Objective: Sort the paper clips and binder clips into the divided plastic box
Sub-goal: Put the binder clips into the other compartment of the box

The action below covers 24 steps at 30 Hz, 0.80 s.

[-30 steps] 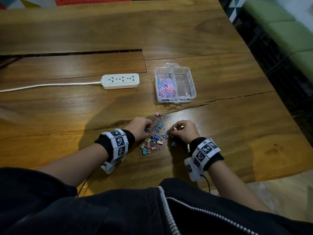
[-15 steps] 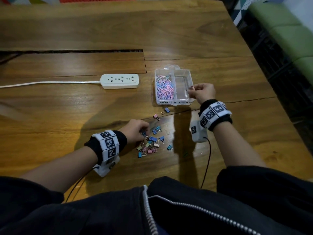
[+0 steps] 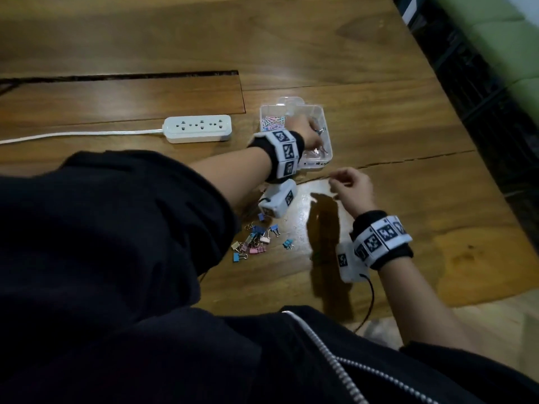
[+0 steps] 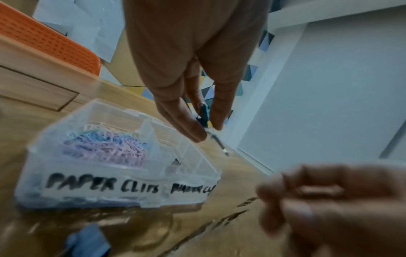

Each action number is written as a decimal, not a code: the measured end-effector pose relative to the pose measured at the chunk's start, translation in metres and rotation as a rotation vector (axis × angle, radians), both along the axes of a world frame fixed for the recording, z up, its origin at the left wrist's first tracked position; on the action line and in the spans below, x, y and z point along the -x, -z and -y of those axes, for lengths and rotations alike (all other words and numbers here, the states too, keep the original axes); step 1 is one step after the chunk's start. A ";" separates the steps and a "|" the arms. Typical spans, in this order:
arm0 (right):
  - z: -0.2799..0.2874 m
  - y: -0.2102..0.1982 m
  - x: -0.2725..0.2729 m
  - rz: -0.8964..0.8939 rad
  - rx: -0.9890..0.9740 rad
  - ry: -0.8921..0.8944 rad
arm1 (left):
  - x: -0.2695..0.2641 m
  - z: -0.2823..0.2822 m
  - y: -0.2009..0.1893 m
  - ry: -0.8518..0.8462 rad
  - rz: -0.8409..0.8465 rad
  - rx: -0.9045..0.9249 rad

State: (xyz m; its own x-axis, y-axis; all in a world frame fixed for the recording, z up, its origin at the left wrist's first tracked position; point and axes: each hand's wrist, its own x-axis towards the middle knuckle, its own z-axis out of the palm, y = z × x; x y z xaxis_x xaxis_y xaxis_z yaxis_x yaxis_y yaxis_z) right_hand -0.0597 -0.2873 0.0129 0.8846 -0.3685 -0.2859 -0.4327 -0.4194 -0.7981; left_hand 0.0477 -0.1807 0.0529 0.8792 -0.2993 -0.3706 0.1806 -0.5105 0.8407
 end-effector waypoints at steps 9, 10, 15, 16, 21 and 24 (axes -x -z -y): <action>-0.037 0.015 0.019 -0.181 0.046 -0.415 | 0.020 -0.049 0.008 0.344 0.247 -0.354; -0.044 0.015 0.015 -0.172 0.124 -0.467 | 0.025 -0.065 0.010 0.395 0.266 -0.438; -0.071 0.017 -0.007 -0.171 0.413 -0.592 | 0.060 -0.138 0.034 0.417 0.053 -0.844; -0.075 0.018 -0.009 -0.155 0.464 -0.595 | 0.068 -0.146 0.038 0.422 -0.001 -0.852; -0.089 0.021 -0.007 -0.069 0.586 -0.689 | 0.089 -0.153 0.052 0.460 -0.035 -0.755; -0.093 0.016 -0.003 -0.133 0.546 -0.784 | 0.096 -0.149 0.054 0.443 0.046 -0.705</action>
State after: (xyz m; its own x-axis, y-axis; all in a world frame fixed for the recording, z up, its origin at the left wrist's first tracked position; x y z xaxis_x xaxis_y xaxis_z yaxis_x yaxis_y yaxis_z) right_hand -0.0563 -0.1943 -0.0028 0.9086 0.2019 -0.3657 0.0561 -0.9265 -0.3722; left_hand -0.0479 -0.0316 -0.0014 0.7535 -0.3318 -0.5676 -0.1872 -0.9358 0.2987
